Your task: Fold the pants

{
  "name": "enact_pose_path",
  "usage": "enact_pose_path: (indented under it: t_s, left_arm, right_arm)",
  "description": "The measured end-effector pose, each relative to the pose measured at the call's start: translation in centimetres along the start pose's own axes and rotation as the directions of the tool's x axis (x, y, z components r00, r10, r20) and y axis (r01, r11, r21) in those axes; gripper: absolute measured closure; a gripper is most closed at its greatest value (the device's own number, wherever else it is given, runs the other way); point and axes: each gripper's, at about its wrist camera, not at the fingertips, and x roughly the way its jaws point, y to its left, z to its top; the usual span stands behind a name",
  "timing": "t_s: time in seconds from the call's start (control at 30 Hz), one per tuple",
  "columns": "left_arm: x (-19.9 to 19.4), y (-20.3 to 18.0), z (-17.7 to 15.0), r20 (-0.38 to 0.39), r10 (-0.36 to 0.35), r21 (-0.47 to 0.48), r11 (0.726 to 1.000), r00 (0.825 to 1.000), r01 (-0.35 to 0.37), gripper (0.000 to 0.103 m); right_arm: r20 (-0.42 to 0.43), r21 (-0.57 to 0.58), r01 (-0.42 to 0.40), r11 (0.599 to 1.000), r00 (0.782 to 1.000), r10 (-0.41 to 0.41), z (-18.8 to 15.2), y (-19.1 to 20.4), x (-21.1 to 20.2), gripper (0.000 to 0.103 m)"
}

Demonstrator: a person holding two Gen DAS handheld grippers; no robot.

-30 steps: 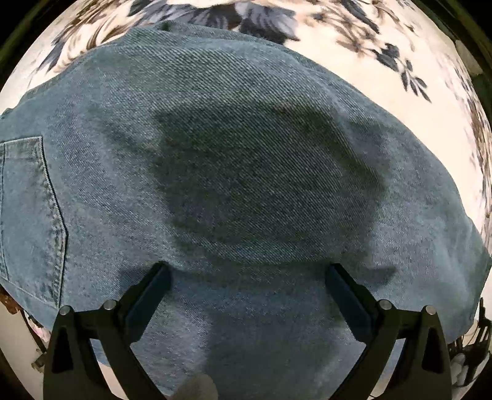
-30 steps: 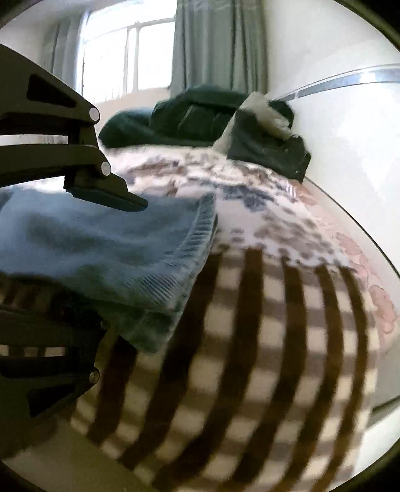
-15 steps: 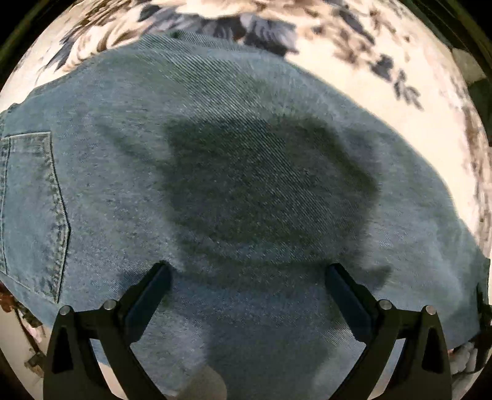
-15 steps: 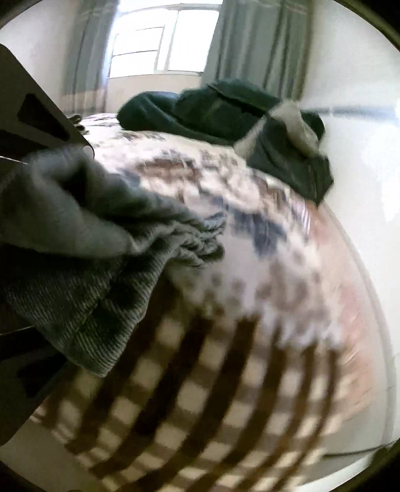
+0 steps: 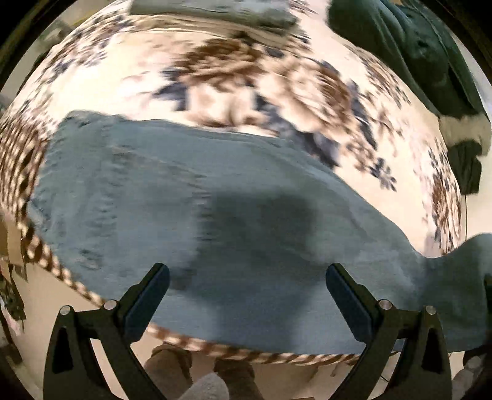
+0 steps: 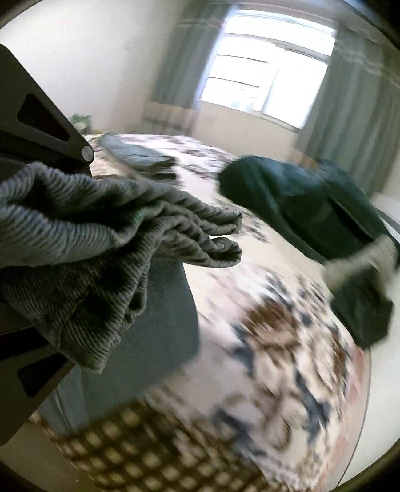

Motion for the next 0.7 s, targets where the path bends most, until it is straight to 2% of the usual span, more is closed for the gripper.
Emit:
enact_pose_path:
  t_s: [0.13, 0.27, 0.33, 0.4, 0.43, 0.47, 0.5, 0.53, 0.57, 0.63, 0.7]
  left_arm:
    - [-0.6, 5.5, -0.2, 0.01, 0.027, -0.028, 0.999, 1.0, -0.026, 0.0]
    - [-0.4, 9.3, 0.5, 0.01, 0.045, -0.049, 0.998, 0.999, -0.044, 0.0]
    - [-0.1, 11.8, 0.7, 0.001, 0.049, -0.061, 0.997, 0.999, -0.049, 0.0]
    - [0.0, 13.4, 1.1, -0.002, 0.05, -0.071, 0.996, 0.999, -0.05, 0.0]
    - [0.0, 14.0, 1.4, 0.0, 0.052, -0.075, 0.996, 0.999, -0.052, 0.0]
    - [-0.2, 14.8, 1.7, 0.003, 0.055, -0.079, 0.995, 0.998, -0.054, 0.0]
    - [-0.4, 15.6, 2.0, 0.008, 0.055, -0.084, 0.995, 0.998, -0.054, 0.0]
    - [-0.6, 16.2, 2.3, 0.014, 0.053, -0.087, 0.995, 0.998, -0.052, 0.0]
    - [-1.0, 16.8, 2.7, 0.024, 0.052, -0.09, 0.995, 0.998, -0.049, 0.0]
    - [-1.7, 17.9, 3.4, 0.044, 0.058, -0.088, 0.995, 0.997, -0.054, 0.0]
    - [-2.2, 18.5, 4.1, 0.06, 0.061, -0.081, 0.995, 0.996, -0.056, 0.0]
  right_arm:
    - [-0.101, -0.056, 0.018, 0.998, 0.995, -0.024, -6.7, 2.8, 6.3, 0.097]
    - [-0.201, -0.102, 0.045, 0.994, 0.978, -0.065, -12.8, 4.2, 12.1, 0.097]
    - [-0.246, -0.143, 0.063, 0.988, 0.964, -0.097, -15.4, 4.8, 14.7, 0.097]
    - [-0.294, -0.194, 0.127, 0.973, 0.938, -0.182, -18.1, 5.4, 17.4, 0.092]
    - [-0.301, -0.234, 0.165, 0.958, 0.925, -0.233, -19.0, 6.0, 18.2, 0.087]
    - [-0.298, -0.279, 0.193, 0.941, 0.914, -0.276, -20.1, 6.9, 18.9, 0.077]
    - [-0.291, -0.304, 0.202, 0.931, 0.911, -0.293, -20.7, 7.7, 19.2, 0.069]
    - [-0.296, -0.325, 0.199, 0.924, 0.907, -0.3, -21.2, 8.6, 19.7, 0.048]
    - [-0.337, -0.339, 0.17, 0.925, 0.896, -0.288, -22.0, 9.8, 20.1, 0.033]
    - [-0.466, -0.302, 0.052, 0.952, 0.863, -0.195, -23.4, 11.5, 21.1, 0.032]
    - [-0.531, -0.251, 0.012, 0.968, 0.834, -0.148, -23.9, 12.4, 21.3, 0.032]
